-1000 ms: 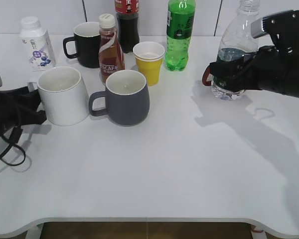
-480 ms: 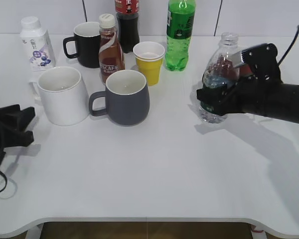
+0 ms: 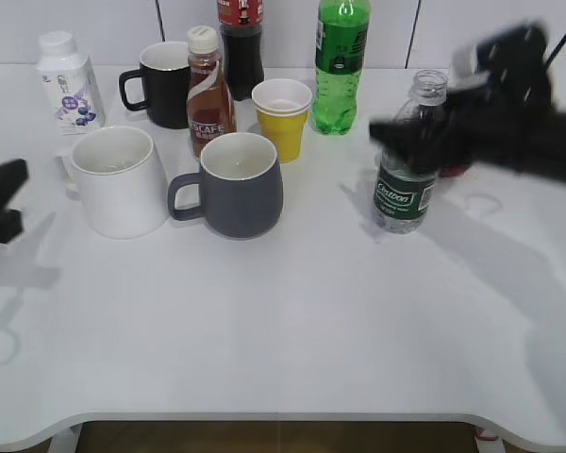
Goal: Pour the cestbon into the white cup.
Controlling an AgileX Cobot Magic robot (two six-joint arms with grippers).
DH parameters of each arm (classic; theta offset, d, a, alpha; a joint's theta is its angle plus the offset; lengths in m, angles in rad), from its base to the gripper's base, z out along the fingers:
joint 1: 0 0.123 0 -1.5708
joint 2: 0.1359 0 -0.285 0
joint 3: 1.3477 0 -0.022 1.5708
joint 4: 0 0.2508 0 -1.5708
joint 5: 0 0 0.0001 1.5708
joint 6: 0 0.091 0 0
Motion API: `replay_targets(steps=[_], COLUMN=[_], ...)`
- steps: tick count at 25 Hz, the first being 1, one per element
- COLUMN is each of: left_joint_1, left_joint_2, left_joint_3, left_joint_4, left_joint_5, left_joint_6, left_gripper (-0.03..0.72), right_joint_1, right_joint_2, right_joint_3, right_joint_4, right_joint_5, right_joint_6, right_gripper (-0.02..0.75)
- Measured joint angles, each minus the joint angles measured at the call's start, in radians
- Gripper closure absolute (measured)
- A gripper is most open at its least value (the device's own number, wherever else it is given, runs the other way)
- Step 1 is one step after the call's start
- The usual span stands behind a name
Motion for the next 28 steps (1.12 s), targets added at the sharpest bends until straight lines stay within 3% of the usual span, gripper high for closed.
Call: replay_targets(steps=[3, 6, 8, 10, 12, 15, 18, 22, 26, 28], left_joint_1=[-0.002, -0.016, -0.027, -0.033, -0.034, -0.035, -0.035, -0.035, -0.035, -0.035], left_joint_2=[-0.213, -0.461, -0.629, -0.780, -0.881, -1.011, -1.122, -1.250, -1.321, -1.331], left_joint_3=[-0.005, -0.070, -0.135, -0.200, -0.250, -0.290, -0.306, -0.309, -0.309, -0.309], left_joint_4=[0.000, 0.000, -0.002, -0.009, -0.006, -0.022, -0.035, -0.036, -0.034, -0.034], left_joint_5=[0.247, 0.622, 0.853, 1.038, 1.171, 1.363, 1.548, 1.702, 1.772, 1.793], left_joint_6=[-0.015, -0.071, -0.085, -0.089, -0.092, -0.094, -0.094, -0.082, -0.057, -0.055], left_gripper=[0.405, 0.405, 0.389, 0.343, 0.260, 0.173, 0.151, 0.146, 0.146, 0.146], right_joint_1=[0.000, 0.000, 0.000, 0.000, 0.000, 0.000, 0.000, 0.000, 0.000, 0.000], right_joint_2=[-0.135, -0.302, -0.419, -0.516, -0.605, -0.744, -0.887, -1.031, -1.126, -1.154], right_joint_3=[-0.036, -0.043, -0.044, -0.044, -0.044, -0.012, 0.044, 0.151, 0.277, 0.328], right_joint_4=[0.000, -0.070, -0.248, -0.505, -0.838, -1.025, -1.064, -1.077, -1.072, -0.950], right_joint_5=[0.070, 0.134, 0.188, 0.253, 0.290, 0.303, 0.315, 0.366, 0.707, 0.887], right_joint_6=[0.004, 0.165, 0.366, 0.621, 0.920, 1.114, 1.120, 0.946, 0.780, 0.726], right_gripper=[0.086, 0.086, 0.090, 0.101, 0.117, 0.143, 0.155, 0.192, 0.259, 0.274])
